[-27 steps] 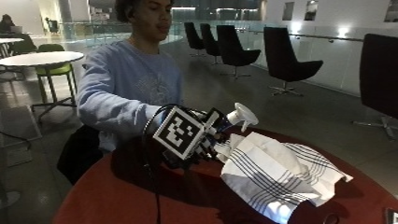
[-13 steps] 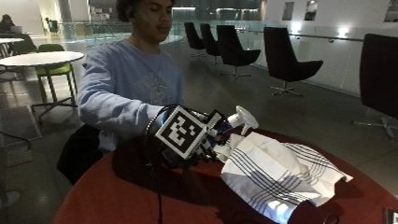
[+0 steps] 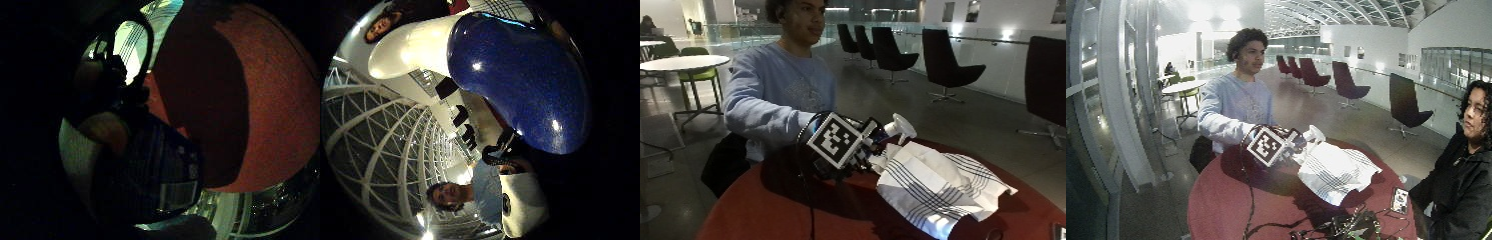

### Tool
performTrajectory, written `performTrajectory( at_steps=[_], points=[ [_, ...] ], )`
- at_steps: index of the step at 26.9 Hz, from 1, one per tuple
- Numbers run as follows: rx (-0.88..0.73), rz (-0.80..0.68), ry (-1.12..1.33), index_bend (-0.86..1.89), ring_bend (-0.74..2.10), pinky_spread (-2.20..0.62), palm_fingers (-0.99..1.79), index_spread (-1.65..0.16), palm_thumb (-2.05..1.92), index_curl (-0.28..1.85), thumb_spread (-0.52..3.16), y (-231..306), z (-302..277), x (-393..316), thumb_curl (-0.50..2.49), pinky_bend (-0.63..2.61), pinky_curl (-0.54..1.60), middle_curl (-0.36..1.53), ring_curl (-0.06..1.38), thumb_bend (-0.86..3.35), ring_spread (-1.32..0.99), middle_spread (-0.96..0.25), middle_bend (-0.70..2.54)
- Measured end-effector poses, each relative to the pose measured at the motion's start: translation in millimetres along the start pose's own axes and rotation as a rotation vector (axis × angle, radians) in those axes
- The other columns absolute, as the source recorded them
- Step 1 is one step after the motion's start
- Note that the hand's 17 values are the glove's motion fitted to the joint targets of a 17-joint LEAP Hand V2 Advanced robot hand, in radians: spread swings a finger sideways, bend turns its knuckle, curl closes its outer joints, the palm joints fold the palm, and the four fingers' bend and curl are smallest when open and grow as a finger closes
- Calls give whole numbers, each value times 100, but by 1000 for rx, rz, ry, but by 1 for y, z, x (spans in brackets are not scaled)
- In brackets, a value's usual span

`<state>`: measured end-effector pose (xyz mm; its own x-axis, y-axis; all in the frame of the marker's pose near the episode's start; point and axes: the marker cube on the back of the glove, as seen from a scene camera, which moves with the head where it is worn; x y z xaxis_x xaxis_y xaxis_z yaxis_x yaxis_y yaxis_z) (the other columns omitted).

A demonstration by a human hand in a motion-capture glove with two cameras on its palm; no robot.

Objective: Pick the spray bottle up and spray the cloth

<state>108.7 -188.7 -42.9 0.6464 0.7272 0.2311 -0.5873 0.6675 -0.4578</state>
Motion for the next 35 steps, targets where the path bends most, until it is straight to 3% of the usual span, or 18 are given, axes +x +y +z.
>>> performTrajectory(
  at_steps=[16,24,30,35],
  points=[
    [-63,21,34,10,44,29,96,-26,84,24,79,7,6,2,67,29,37,44,39,-3,9,-1,26],
    [20,-5,9,10,45,29,96,-26,83,24,79,1,8,0,68,28,37,44,39,-3,9,-1,26],
    [65,-138,-119,10,45,29,96,-26,83,24,79,12,19,-13,68,28,37,45,39,-3,8,-1,26],
    [85,-371,-267,10,44,28,96,-26,83,24,80,27,53,-38,68,28,37,45,39,-2,8,-1,26]
  ],
)
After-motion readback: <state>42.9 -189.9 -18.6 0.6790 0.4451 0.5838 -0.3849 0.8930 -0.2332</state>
